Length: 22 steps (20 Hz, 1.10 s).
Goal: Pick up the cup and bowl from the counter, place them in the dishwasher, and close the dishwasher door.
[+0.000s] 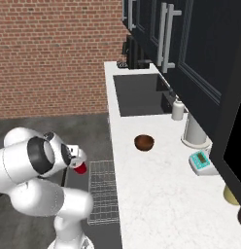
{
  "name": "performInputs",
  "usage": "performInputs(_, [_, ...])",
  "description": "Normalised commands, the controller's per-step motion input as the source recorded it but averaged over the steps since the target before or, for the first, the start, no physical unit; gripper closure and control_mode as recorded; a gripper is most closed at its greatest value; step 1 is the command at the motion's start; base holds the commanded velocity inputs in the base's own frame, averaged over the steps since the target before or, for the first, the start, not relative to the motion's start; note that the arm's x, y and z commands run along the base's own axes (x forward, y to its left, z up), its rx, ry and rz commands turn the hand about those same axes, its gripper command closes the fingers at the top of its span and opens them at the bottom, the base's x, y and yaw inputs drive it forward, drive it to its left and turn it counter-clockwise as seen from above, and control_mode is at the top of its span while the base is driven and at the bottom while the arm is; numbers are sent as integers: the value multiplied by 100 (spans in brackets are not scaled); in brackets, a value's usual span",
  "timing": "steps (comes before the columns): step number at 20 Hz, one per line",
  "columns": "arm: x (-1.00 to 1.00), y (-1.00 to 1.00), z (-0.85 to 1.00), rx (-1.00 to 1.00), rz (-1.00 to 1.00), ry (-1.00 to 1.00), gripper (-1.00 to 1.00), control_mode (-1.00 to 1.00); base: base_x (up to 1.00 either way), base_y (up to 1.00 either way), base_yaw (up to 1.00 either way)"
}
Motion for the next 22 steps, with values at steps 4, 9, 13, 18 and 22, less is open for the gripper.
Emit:
performInputs(4, [63,7,-76,-7,0,0,100,-100,0,0,0])
performInputs(9, [69,0,-62,-6,0,0,100,-100,0,0,0])
performInputs(13, [67,-1,-50,-3,0,0,100,-100,0,0,0])
performInputs(18, [41,0,-66,-5,0,0,100,-100,0,0,0])
performInputs(22, [24,0,-71,-7,0,0,100,-100,0,0,0])
